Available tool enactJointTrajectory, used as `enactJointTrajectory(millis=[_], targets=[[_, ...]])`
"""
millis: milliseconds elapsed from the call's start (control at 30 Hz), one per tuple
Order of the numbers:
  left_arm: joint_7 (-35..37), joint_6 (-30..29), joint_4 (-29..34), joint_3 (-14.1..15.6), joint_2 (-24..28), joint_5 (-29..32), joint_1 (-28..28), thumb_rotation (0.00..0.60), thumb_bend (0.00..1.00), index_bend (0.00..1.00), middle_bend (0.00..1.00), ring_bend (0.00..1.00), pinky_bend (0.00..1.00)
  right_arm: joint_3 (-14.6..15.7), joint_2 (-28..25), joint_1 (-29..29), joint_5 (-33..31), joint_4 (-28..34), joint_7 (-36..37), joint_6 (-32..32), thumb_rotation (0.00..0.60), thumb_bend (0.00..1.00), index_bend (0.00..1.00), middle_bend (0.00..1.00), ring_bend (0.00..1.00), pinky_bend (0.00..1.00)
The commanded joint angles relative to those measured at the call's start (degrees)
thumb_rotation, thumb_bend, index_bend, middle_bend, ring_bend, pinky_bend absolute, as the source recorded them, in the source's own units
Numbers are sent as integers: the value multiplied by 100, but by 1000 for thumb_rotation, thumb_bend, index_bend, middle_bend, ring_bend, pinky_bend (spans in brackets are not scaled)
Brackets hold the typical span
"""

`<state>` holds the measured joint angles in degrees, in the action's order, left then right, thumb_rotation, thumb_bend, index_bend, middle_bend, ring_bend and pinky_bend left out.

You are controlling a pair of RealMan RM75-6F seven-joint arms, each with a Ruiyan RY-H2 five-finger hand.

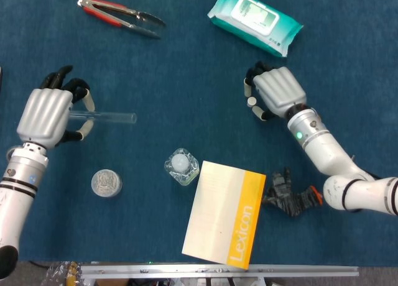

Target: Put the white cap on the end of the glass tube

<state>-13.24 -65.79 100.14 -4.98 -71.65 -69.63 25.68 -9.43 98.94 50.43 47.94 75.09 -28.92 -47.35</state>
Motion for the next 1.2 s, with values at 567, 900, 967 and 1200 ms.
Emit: enactJointTrajectory(millis=[567,900,967,1200], targets=[[95,31,-78,-20,-7,27,-30,600,328,587,290,76,122,-7,104,81,-176,-103,-108,-40,600,314,570,298,134,318],[346,94,-5,-118,84,86,-27,600,328,593,293,76,122,-523,-371,35,-95,651,521,-120,600,322,584,306,137,318],[446,159,29,-148,91,122,-6,600,329,594,293,76,122,-663,-564,23,-81,950,694,-111,600,321,584,306,137,318],[629,382,111,-217,64,255,91,600,329,595,294,76,123,-954,-1031,29,39,1709,1029,-190,600,322,584,306,137,318]])
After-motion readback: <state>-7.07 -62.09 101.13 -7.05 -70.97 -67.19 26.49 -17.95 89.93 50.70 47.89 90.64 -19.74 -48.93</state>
